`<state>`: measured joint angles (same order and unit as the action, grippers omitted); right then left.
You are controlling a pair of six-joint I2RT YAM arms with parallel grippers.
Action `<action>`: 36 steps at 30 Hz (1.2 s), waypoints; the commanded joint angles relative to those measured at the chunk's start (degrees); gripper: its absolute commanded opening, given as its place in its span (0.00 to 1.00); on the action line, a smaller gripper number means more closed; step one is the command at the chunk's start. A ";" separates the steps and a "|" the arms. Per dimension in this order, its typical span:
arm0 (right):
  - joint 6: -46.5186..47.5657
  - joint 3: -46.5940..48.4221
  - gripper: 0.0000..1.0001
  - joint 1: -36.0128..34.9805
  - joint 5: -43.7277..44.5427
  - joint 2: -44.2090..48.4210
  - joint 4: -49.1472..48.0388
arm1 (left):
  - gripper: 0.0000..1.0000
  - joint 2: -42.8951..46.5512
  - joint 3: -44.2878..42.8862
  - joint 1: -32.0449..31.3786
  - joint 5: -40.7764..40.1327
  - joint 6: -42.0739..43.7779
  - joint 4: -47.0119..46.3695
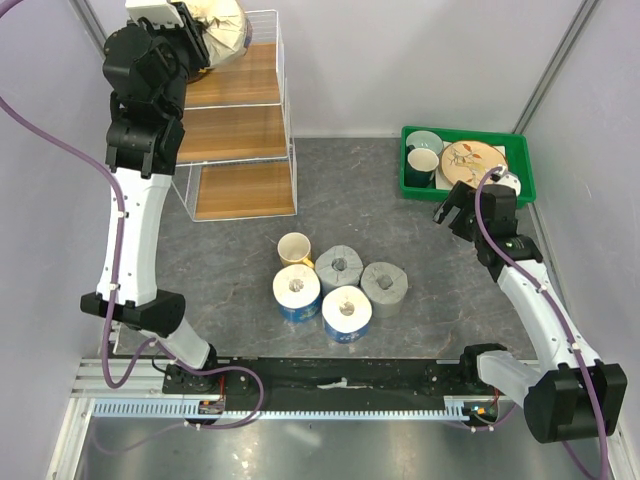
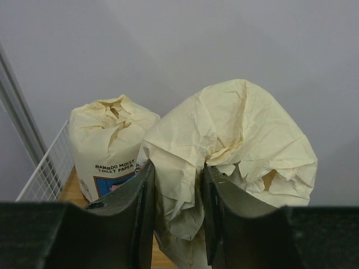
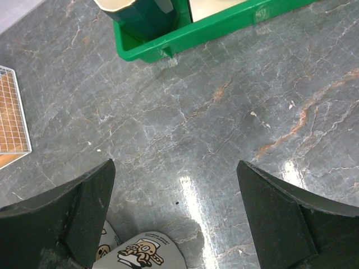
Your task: Place and organize the paper towels onto the shelf
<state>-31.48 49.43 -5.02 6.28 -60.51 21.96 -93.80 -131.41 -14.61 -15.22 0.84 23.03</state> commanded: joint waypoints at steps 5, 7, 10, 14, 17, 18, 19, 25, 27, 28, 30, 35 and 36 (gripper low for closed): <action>0.81 -0.47 0.98 0.18 0.48 0.13 -0.60 | 0.25 -0.15 -0.60 2.30 7.75 -7.78 -2.11; 0.72 -0.47 0.98 0.18 0.57 -0.05 -0.60 | 0.25 -0.68 -0.60 2.48 8.02 -8.05 -1.93; 0.99 -0.56 0.98 0.10 0.66 -0.04 -0.60 | 0.26 -1.21 -0.60 2.75 8.28 -8.05 -1.67; 1.07 -0.56 0.98 0.18 0.75 -0.05 -0.68 | 0.26 -1.91 -0.77 3.45 8.98 -8.40 -0.27; 0.99 -0.56 0.98 0.27 0.66 -0.22 -0.60 | 0.26 -2.00 -0.68 3.80 8.98 -8.49 -0.09; 1.07 -0.56 0.98 0.18 0.66 -0.31 -0.68 | 0.27 -2.00 -0.68 3.80 8.98 -8.49 0.09; 1.16 -0.56 0.98 0.27 0.57 -0.40 -0.69 | 0.27 -2.00 -0.68 3.80 8.90 -8.31 0.18; 1.16 -0.65 0.98 0.27 0.48 -0.66 -0.69 | 0.28 -2.35 -0.25 3.89 7.23 -8.05 1.58; 1.25 -0.65 0.98 0.18 0.31 -0.66 -0.77 | 0.29 -2.35 0.10 3.89 7.05 -8.05 1.67; 1.25 -0.65 0.98 0.27 0.31 -0.66 -0.86 | 0.29 -2.35 0.19 3.89 6.96 -8.05 1.76; 1.43 -0.74 0.98 0.27 0.22 -0.57 -0.69 | 0.29 -2.44 0.19 3.89 6.44 -7.87 1.76; 1.34 -0.91 0.98 0.27 0.31 -0.48 -0.77 | 0.29 -2.62 0.37 3.89 5.21 -7.35 1.85; 1.25 -0.91 0.98 0.27 0.22 -0.49 -0.77 | 0.29 -2.53 0.54 3.89 5.03 -7.26 1.85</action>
<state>-30.68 49.08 -5.02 6.31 -61.01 21.96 -96.97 -130.85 -11.05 -8.47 -5.37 27.94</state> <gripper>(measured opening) 0.982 0.396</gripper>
